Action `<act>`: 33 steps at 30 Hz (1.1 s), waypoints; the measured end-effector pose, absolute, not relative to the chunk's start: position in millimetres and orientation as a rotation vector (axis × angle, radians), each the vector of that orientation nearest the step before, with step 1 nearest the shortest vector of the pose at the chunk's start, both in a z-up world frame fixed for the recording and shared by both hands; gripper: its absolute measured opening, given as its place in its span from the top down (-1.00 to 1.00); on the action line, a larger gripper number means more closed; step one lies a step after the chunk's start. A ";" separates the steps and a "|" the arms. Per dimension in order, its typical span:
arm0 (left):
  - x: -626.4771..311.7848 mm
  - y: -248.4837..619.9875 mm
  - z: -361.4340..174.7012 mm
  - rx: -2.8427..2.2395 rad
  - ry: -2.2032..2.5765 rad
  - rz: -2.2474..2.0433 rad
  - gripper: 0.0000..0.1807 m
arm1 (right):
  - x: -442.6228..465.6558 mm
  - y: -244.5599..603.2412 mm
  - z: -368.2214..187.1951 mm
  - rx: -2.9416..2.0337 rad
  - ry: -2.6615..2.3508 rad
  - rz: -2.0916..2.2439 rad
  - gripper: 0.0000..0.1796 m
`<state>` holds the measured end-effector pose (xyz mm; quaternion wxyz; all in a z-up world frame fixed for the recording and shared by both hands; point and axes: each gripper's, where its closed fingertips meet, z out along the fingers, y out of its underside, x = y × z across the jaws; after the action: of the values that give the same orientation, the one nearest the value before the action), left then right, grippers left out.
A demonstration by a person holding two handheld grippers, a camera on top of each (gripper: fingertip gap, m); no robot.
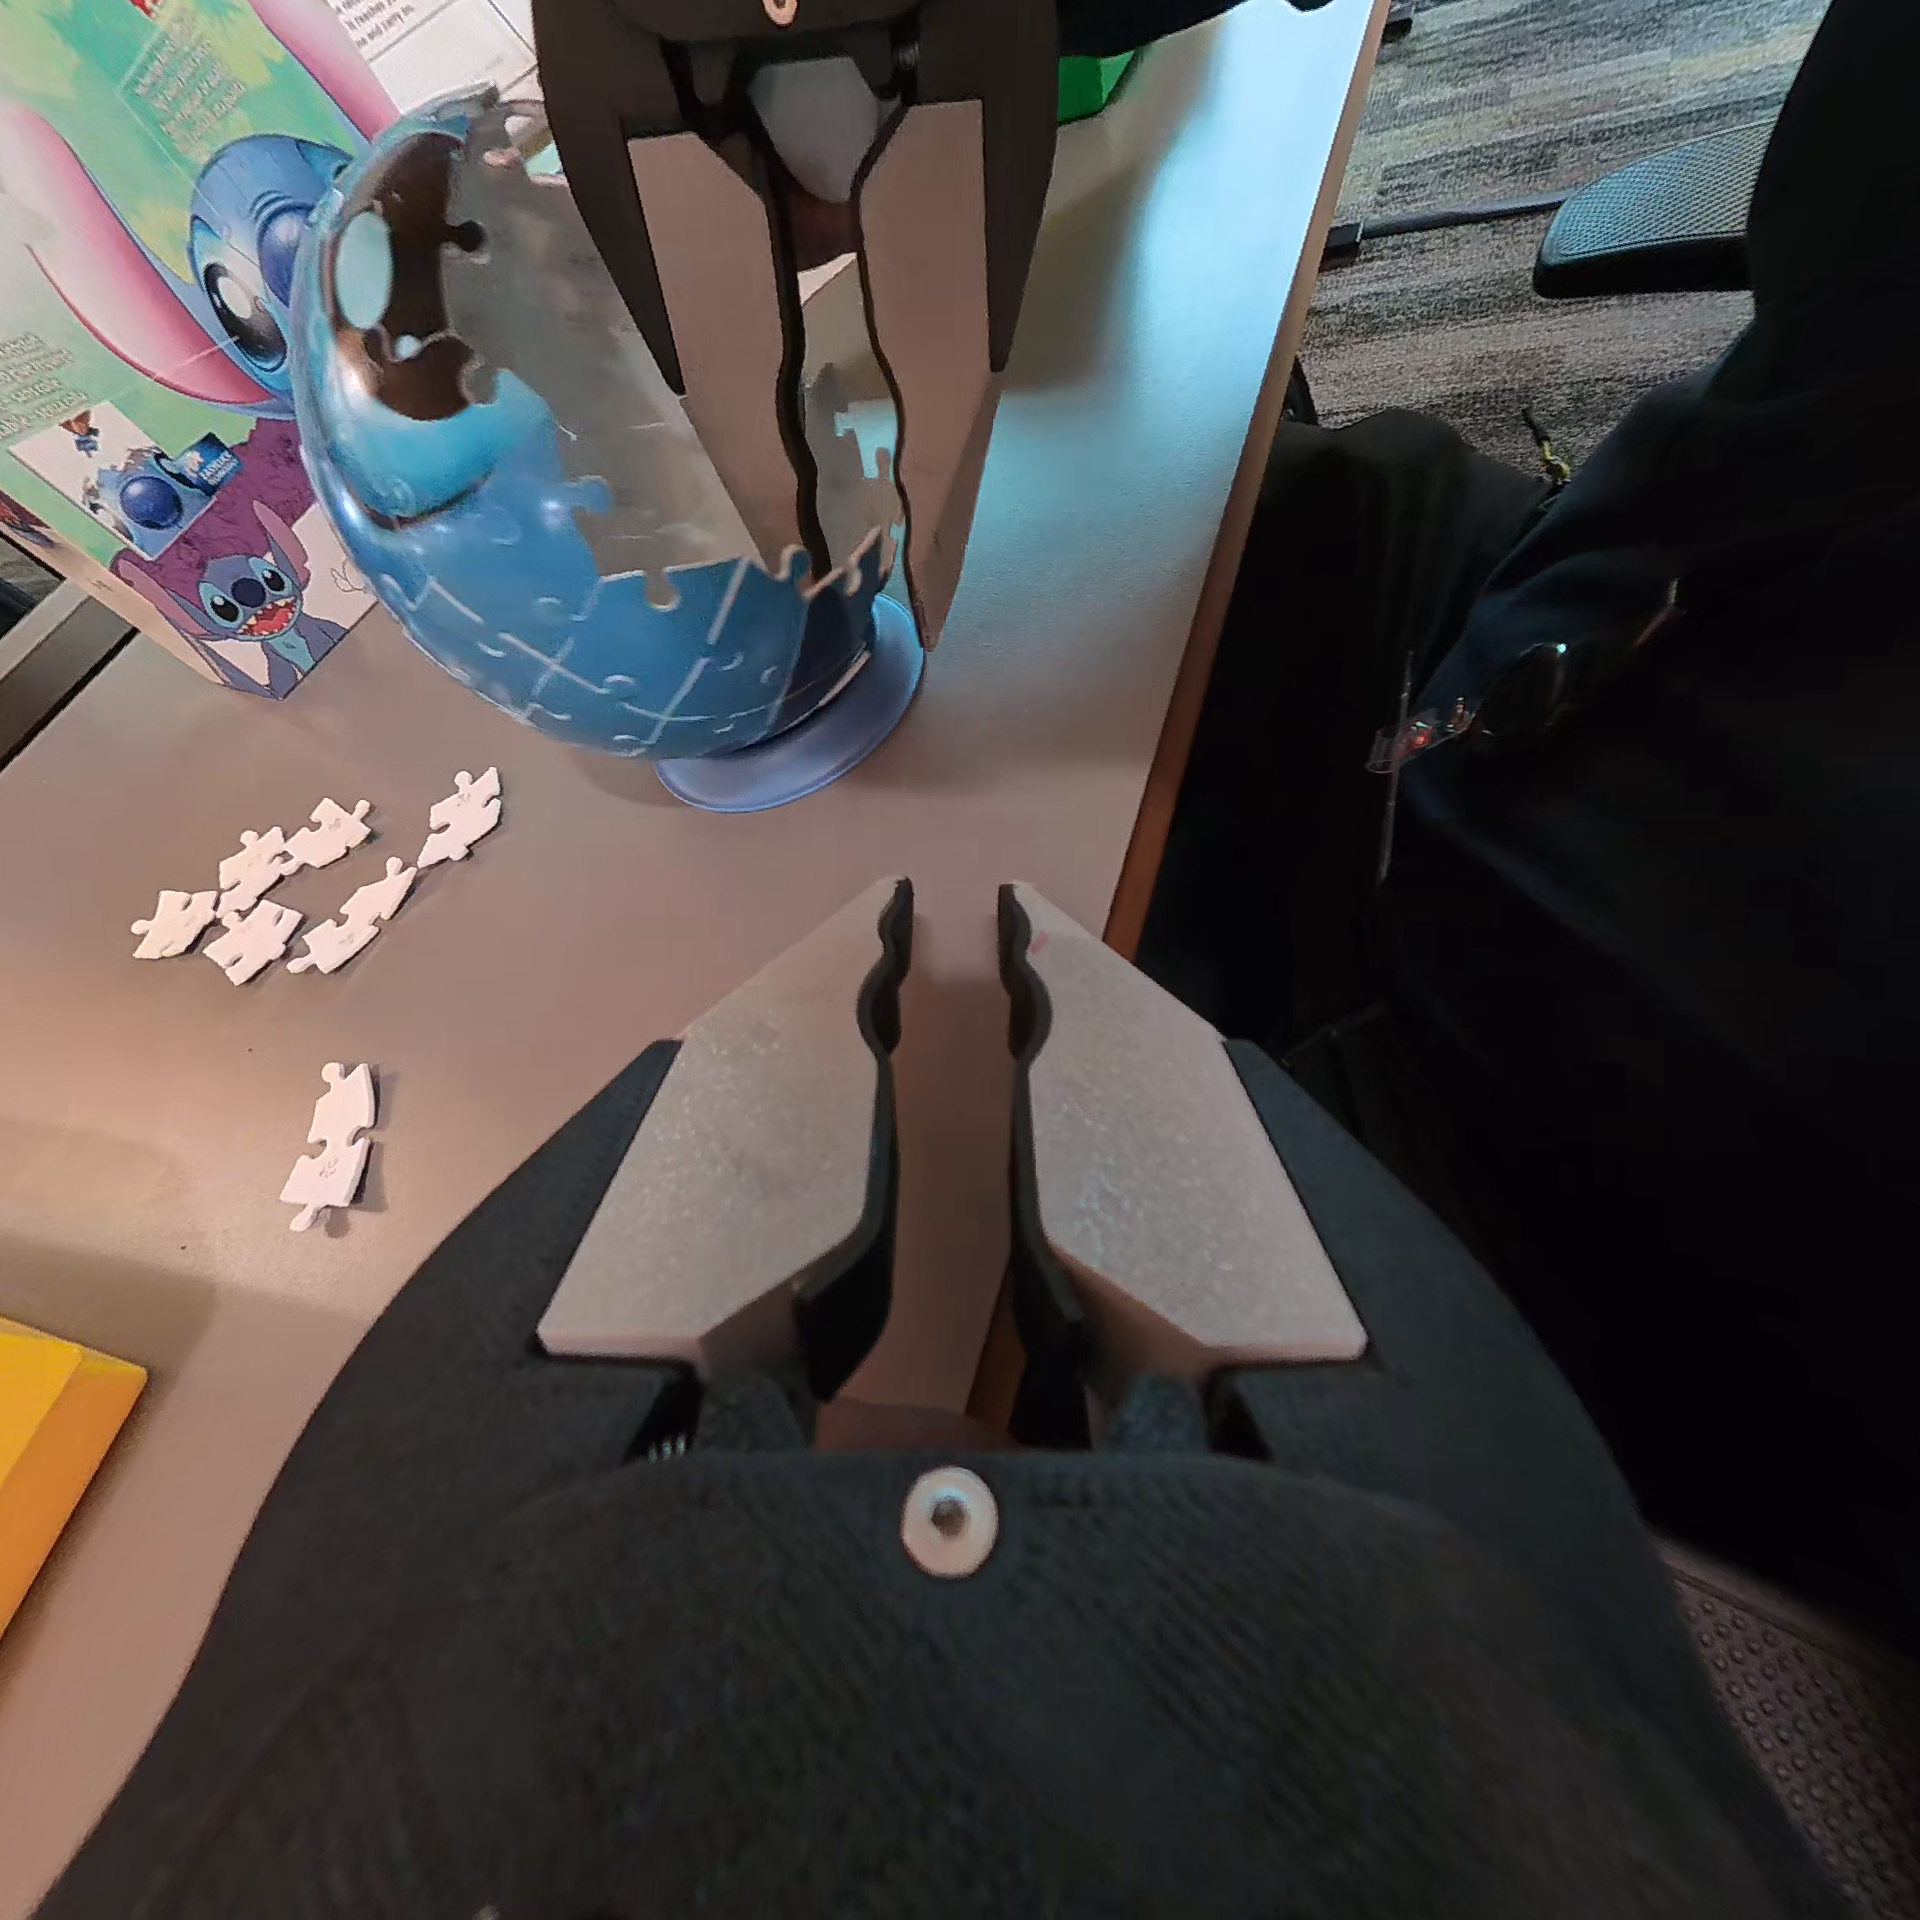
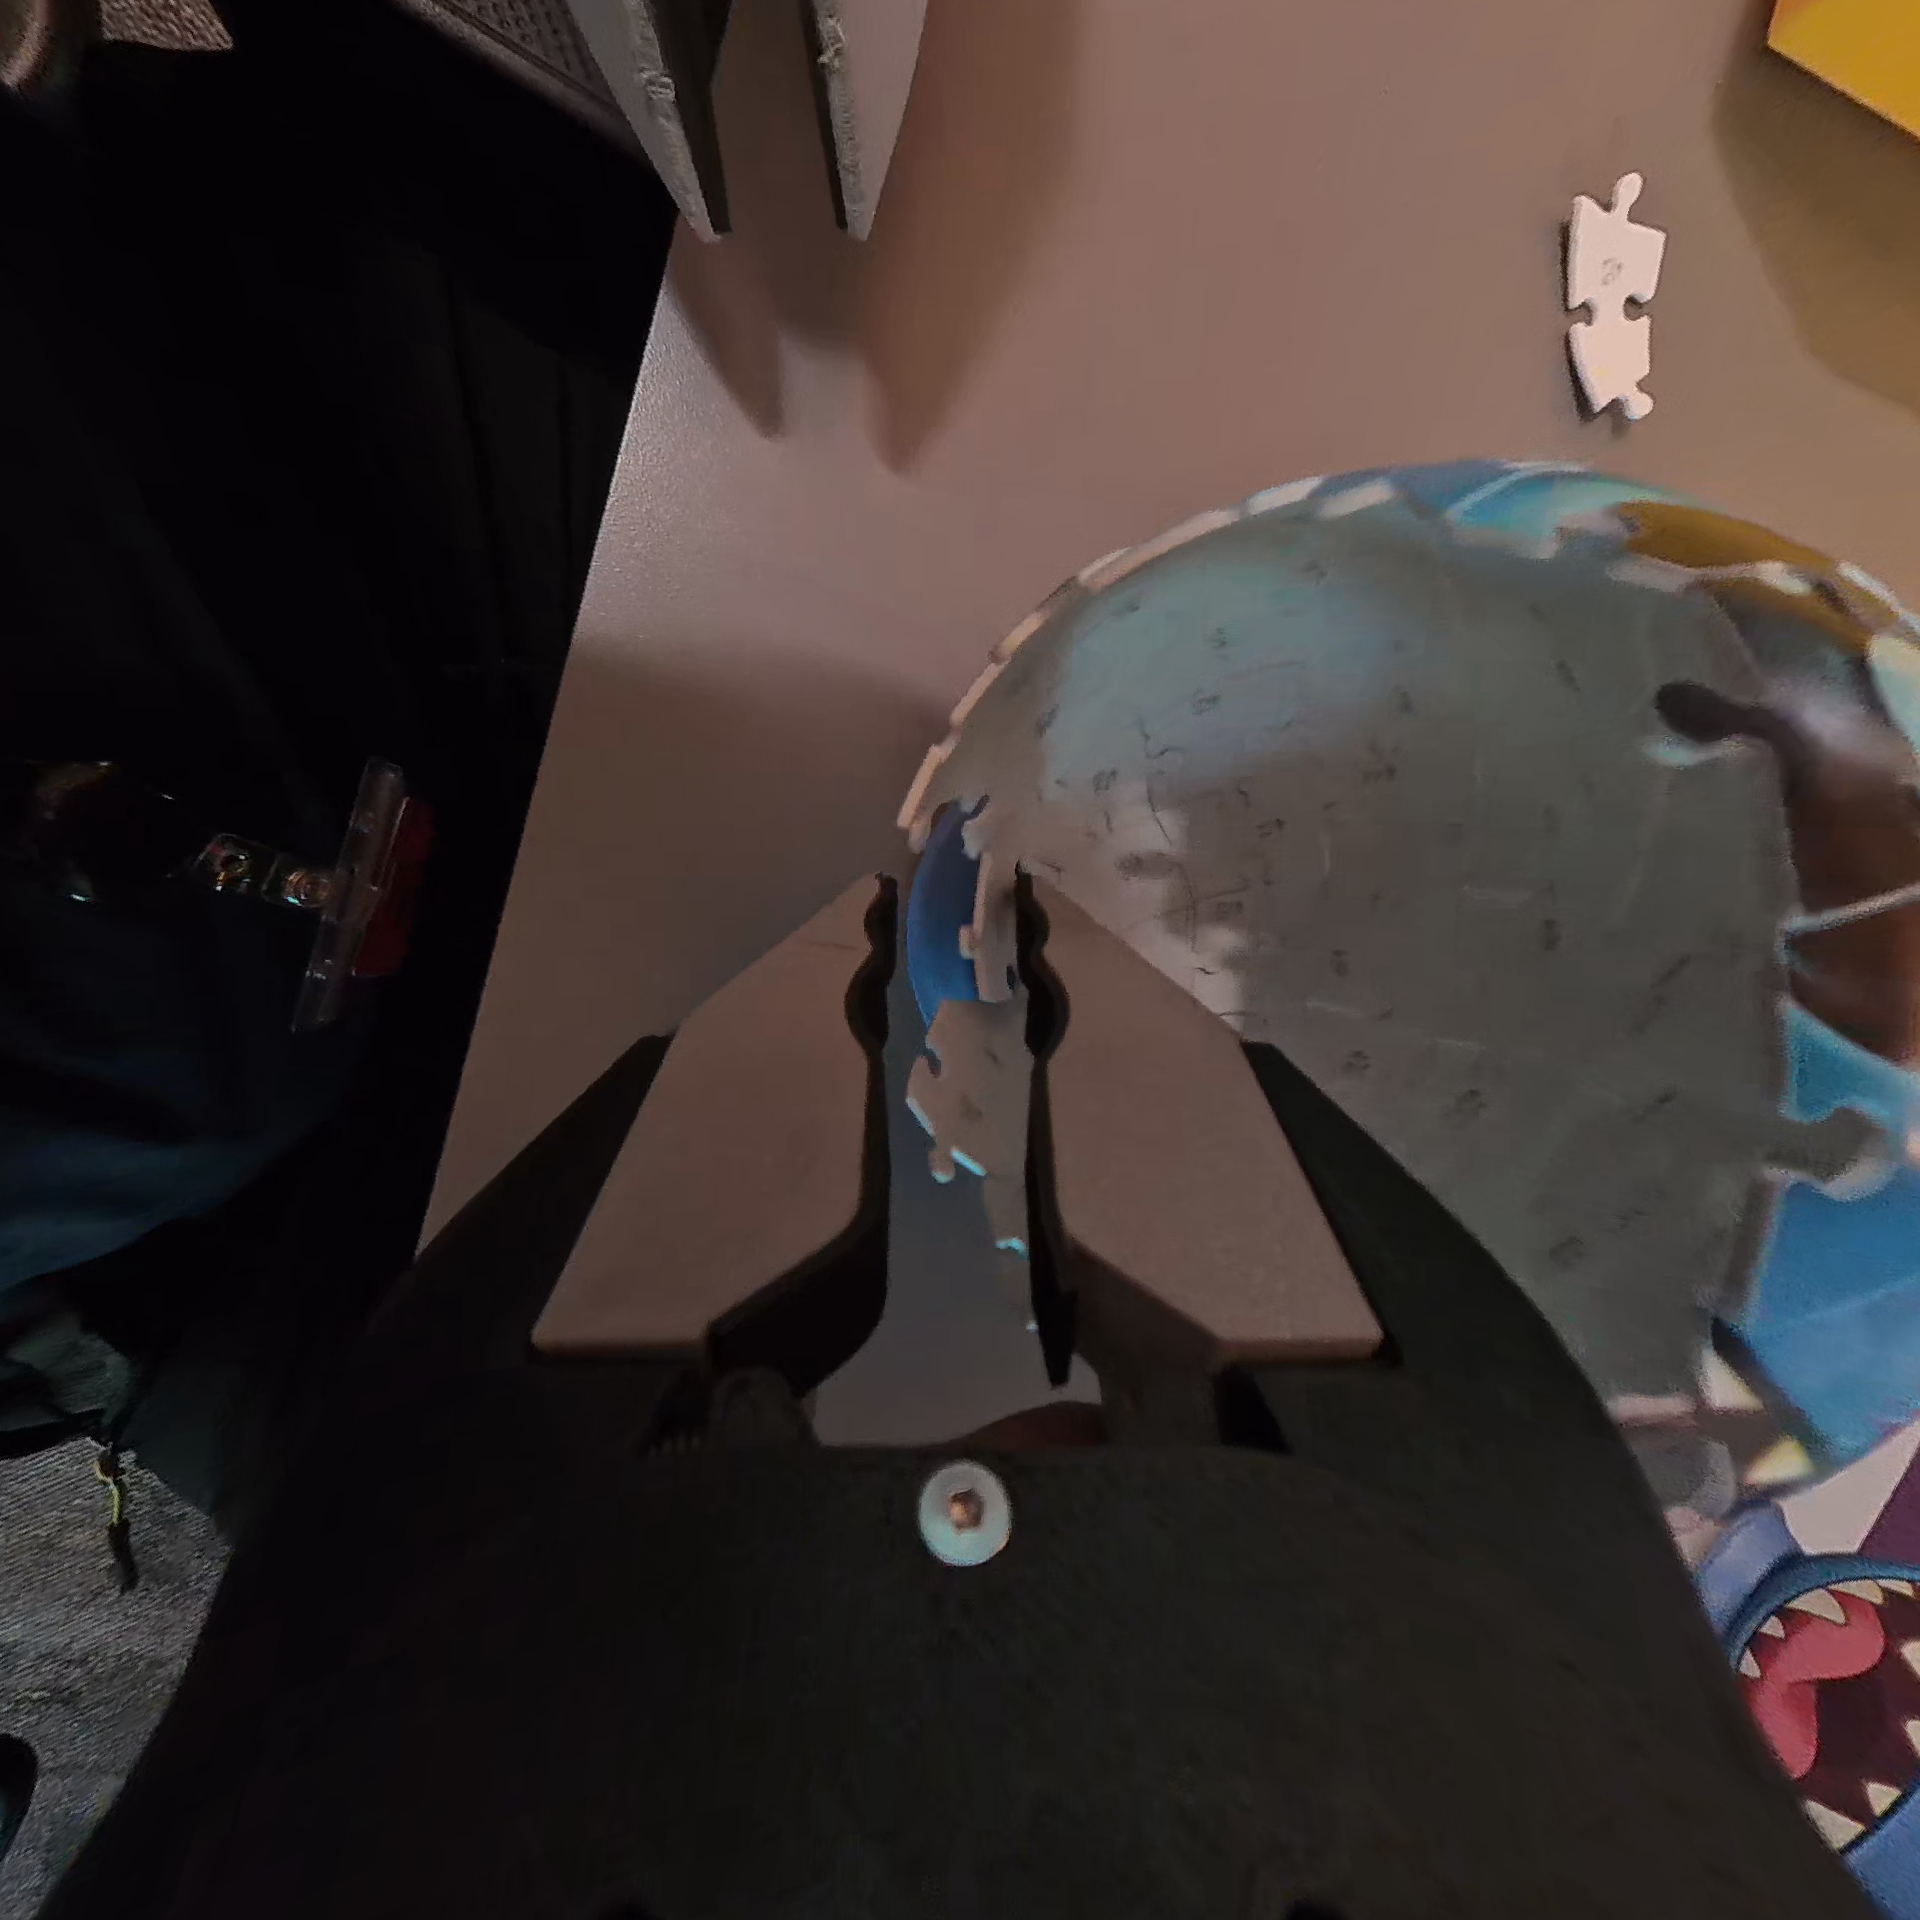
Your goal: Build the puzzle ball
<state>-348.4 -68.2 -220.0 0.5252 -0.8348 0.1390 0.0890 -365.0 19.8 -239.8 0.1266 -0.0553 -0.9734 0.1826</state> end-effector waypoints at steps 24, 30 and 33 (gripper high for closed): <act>-344.8 -68.5 -221.0 -1.999 0.341 0.203 0.84 | -355.5 19.5 -237.5 -0.245 -2.742 0.516 0.58; -343.9 -70.1 -221.2 -2.000 0.338 0.197 0.84 | -349.4 22.2 -229.7 -0.268 -2.684 0.526 0.53; -344.0 -69.4 -220.6 -1.997 0.338 0.189 0.84 | -343.9 27.2 -232.0 -0.287 -2.677 0.472 0.46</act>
<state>-344.0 -69.4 -220.6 0.5260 -0.8350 0.1411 0.0788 -343.9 27.2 -232.0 0.2027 -0.1029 -0.9591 0.1690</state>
